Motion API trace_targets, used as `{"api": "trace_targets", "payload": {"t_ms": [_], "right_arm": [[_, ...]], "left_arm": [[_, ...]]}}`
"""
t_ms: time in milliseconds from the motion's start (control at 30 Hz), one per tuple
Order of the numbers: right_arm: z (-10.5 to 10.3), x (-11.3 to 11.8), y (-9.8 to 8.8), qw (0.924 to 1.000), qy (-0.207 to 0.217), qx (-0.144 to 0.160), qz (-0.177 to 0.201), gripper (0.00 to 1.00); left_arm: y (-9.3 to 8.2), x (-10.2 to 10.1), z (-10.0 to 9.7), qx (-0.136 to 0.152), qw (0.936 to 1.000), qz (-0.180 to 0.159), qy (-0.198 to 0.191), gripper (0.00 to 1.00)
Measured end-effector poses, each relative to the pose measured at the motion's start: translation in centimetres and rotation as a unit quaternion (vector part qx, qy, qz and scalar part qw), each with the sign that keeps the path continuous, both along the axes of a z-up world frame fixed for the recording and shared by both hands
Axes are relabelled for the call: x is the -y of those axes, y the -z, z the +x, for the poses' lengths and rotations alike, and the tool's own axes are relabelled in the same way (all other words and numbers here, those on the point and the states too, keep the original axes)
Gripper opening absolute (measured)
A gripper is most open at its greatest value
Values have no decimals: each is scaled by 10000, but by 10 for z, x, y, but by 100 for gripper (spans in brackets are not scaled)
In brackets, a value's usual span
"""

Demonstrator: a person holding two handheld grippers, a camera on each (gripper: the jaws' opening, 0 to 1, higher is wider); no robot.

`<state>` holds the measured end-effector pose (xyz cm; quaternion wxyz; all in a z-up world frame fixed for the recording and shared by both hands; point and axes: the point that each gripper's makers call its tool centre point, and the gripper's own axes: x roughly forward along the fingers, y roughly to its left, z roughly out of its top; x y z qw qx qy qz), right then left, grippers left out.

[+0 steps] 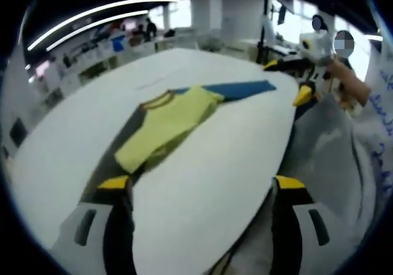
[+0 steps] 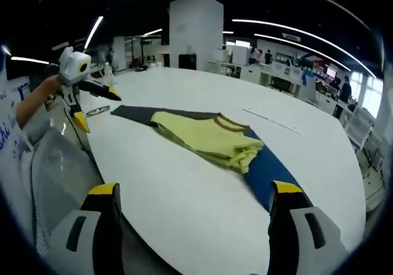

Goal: Fold the garment on the visible template until the final outline fits inside the template.

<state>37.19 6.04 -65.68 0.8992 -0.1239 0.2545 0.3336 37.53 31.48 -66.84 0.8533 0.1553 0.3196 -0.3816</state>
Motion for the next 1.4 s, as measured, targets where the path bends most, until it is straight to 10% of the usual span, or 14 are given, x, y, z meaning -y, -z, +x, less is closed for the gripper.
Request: {"api": "trace_targets", "payload": {"t_ms": [67,267,400,1400], "right_arm": [[0,-2,1,10000,-28,10,-46,100],[2,-2,0,10000,2,48,-17,100],[1,-1,2,10000,14,37,-63,100],[-4,3,5,9999,109,-19,32,100]], "left_arm": [[7,-11,6,25,9991,427,-16,86],[9,-9,21,23,9999,101,-117,77],[17,-15,33,152,9988,466,-95,72],[80,-42,121,-272,9875,-286,-1525,31]]}}
